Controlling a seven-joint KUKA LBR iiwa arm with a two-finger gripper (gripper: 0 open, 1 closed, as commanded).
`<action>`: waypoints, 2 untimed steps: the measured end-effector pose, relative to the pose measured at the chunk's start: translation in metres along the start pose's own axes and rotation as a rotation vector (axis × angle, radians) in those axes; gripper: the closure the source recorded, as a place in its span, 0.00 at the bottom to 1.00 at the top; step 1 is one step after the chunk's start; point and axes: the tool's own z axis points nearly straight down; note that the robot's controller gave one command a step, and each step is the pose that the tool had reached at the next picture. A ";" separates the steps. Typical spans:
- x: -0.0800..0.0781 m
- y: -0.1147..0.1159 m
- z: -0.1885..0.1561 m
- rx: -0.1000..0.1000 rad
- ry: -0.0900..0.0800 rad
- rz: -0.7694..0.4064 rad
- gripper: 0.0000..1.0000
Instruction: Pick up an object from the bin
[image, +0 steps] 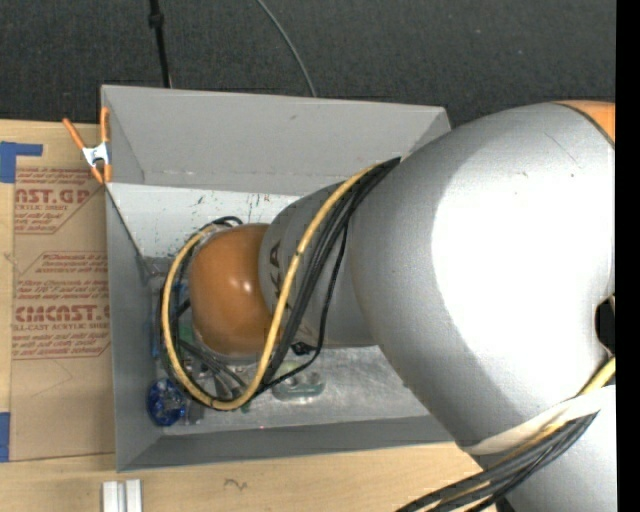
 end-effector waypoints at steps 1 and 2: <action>-0.002 -0.047 -0.050 0.002 -0.001 -0.196 1.00; -0.001 -0.046 -0.049 0.000 0.003 -0.199 0.00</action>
Offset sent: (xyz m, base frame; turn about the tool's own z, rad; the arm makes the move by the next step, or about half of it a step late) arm 0.0044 -0.0461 0.0495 -0.1981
